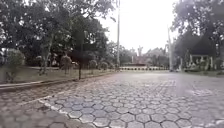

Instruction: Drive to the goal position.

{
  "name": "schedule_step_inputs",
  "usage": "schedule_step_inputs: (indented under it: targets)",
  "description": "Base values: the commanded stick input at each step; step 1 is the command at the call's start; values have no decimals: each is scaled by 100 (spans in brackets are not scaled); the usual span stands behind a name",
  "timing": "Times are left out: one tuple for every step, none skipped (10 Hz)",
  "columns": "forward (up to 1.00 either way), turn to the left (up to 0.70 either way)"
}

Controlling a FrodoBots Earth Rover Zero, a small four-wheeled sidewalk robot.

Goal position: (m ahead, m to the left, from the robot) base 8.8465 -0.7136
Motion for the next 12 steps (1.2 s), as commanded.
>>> schedule_step_inputs:
  targets:
    - [69, 0]
    - [69, 0]
    - [69, 0]
    - [69, 0]
    - [69, 0]
    - [69, 0]
    - [69, 0]
    - [69, 0]
    - [69, 0]
    - [69, 0]
    - [69, 0]
    - [69, 0]
